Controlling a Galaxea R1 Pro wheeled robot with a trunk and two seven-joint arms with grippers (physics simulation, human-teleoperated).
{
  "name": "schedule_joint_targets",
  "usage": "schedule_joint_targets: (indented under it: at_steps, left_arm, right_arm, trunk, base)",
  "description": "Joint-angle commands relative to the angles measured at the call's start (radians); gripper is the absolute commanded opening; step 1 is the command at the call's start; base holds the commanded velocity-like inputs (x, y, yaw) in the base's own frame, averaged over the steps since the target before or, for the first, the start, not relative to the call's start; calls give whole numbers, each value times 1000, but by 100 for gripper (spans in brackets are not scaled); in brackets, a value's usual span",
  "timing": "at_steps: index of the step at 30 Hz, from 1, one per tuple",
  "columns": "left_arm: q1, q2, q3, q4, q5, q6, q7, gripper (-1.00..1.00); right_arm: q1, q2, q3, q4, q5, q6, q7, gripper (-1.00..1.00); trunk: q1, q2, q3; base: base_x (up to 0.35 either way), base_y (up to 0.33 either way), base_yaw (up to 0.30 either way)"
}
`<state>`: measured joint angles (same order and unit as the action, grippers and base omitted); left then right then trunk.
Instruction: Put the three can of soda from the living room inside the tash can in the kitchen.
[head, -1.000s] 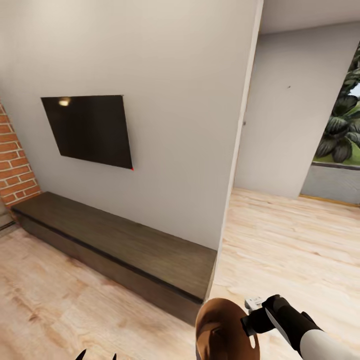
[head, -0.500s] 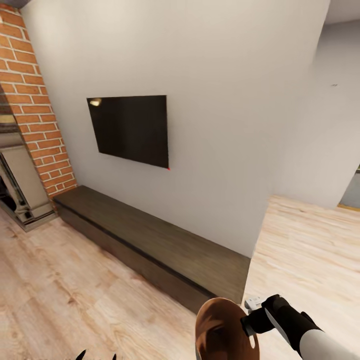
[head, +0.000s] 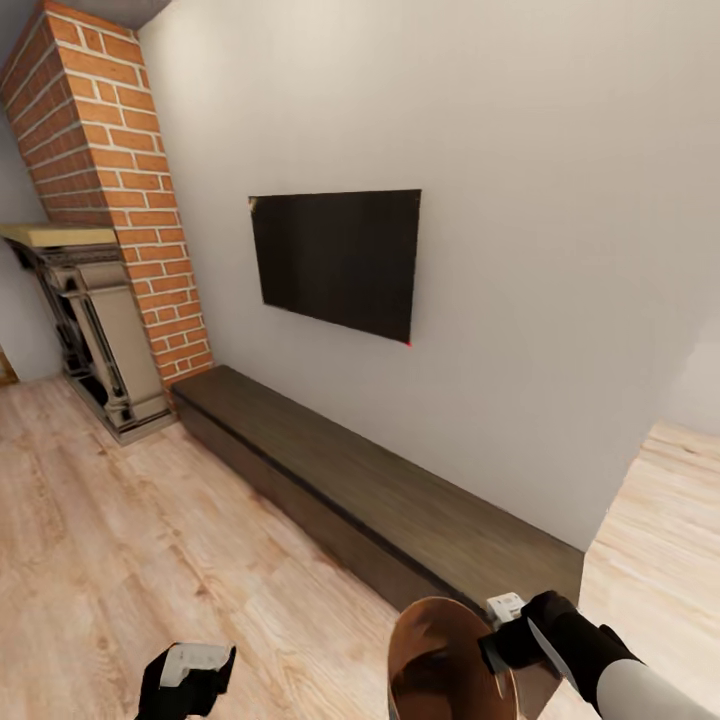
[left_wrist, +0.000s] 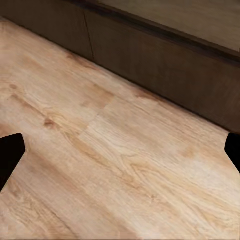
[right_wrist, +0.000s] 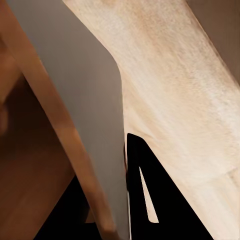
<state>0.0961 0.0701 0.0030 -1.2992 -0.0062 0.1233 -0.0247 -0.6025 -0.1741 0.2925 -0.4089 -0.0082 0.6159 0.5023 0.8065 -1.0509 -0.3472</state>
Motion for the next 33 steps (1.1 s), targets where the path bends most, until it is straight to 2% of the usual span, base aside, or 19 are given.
schedule_joint_targets:
  at_steps: [1,3,6,8,10,12,22,33]
  left_arm:
    - [-26,0,0,-62,0,88,0,100]
    - [-49,1,-2,-101,-4,146,-4,100]
    - [-62,8,-2,-88,-4,160,-29,100]
    - [-64,14,-1,-33,-1,137,-73,100]
    - [-65,17,1,11,2,70,-116,100]
    - [-63,17,-1,26,2,40,-129,100]
    - [-60,17,-3,40,-1,-32,-146,100]
    - [-59,19,-2,50,-3,-72,-147,100]
  right_arm:
    - [0,1,-2,0,-15,4,7,-100]
    - [0,2,-3,1,-15,2,7,-100]
    - [0,2,-3,4,-15,-1,7,-100]
    - [0,2,-3,6,-15,-1,7,-100]
    - [0,2,-3,6,-14,-3,7,-100]
    - [0,2,-3,7,-14,-3,7,-100]
    - [0,2,-4,7,-13,-4,7,-100]
    - [0,2,-5,7,-13,-5,7,-100]
  trunk:
    - [0,0,0]
    - [0,0,0]
    - [0,0,0]
    - [0,0,0]
    - [0,0,0]
    - [0,0,0]
    - [0,0,0]
    - [0,0,0]
  base:
    - [119,281,253]
    - [121,281,253]
    - [89,280,253]
    - [40,274,253]
    - [18,254,253]
    - [9,214,253]
    - [10,153,253]
    - [74,123,251]
